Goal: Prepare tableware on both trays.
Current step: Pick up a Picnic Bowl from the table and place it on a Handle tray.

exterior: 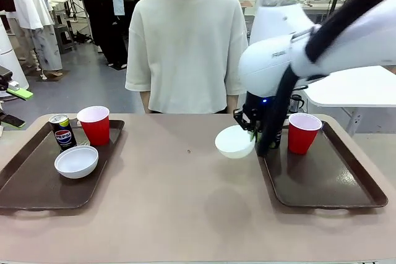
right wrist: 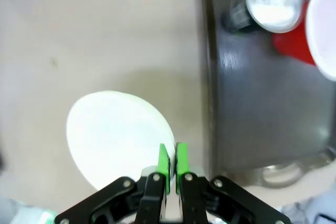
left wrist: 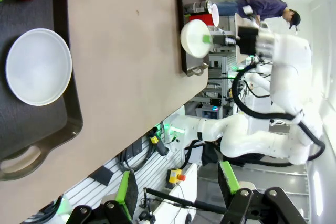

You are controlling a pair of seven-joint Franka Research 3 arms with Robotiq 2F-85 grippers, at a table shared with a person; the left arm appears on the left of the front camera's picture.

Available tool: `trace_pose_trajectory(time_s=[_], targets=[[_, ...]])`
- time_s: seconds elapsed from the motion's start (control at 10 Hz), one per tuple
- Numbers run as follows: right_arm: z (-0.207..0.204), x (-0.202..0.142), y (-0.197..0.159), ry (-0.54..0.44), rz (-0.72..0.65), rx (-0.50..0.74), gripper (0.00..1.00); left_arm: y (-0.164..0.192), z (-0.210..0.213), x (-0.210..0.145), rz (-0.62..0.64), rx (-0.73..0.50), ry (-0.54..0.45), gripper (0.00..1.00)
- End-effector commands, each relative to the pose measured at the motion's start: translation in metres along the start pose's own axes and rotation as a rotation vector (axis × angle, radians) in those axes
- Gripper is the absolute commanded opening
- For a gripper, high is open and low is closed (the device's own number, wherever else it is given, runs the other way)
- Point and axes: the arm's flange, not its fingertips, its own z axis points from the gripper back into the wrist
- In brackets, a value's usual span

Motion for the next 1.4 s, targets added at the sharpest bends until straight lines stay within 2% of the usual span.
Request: trace_pose_trajectory(time_s=[0.0,0.2,0.3,0.4,0.5,0.6,0.7,0.8,1.3], targets=[[0.032,-0.045,-0.038,-0.024,0.043,0.068,0.08,0.000,0.001,-0.001,-0.014,-0.012,-0.002,0.82],[0.042,-0.068,-0.069,-0.032,0.046,0.153,0.08,0.000,0.001,-0.001,-0.014,-0.012,-0.002,0.82],[0.034,-0.061,-0.076,-0.038,-0.079,0.172,0.08,0.000,0.001,-0.001,-0.014,-0.012,-0.002,0.82],[0.049,-0.063,-0.046,-0.043,0.040,0.095,0.08,0.000,0.001,-0.001,-0.014,-0.012,-0.002,0.82],[0.049,-0.063,-0.046,-0.043,0.040,0.095,0.08,0.000,0.001,-0.001,-0.014,-0.012,-0.002,0.82],[0.051,-0.068,-0.067,-0.047,-0.008,0.127,0.08,0.000,0.001,-0.001,-0.014,-0.012,-0.002,0.82],[0.052,-0.056,-0.090,-0.002,0.088,0.077,0.08,0.000,0.001,-0.001,-0.014,-0.012,-0.002,0.82],[0.045,-0.045,-0.110,-0.006,0.096,0.042,0.08,0.000,0.001,-0.001,-0.014,-0.012,-0.002,0.82],[-0.005,-0.001,-0.167,0.193,0.275,-0.025,0.08,0.000,0.001,-0.001,-0.014,-0.012,-0.002,0.82]])
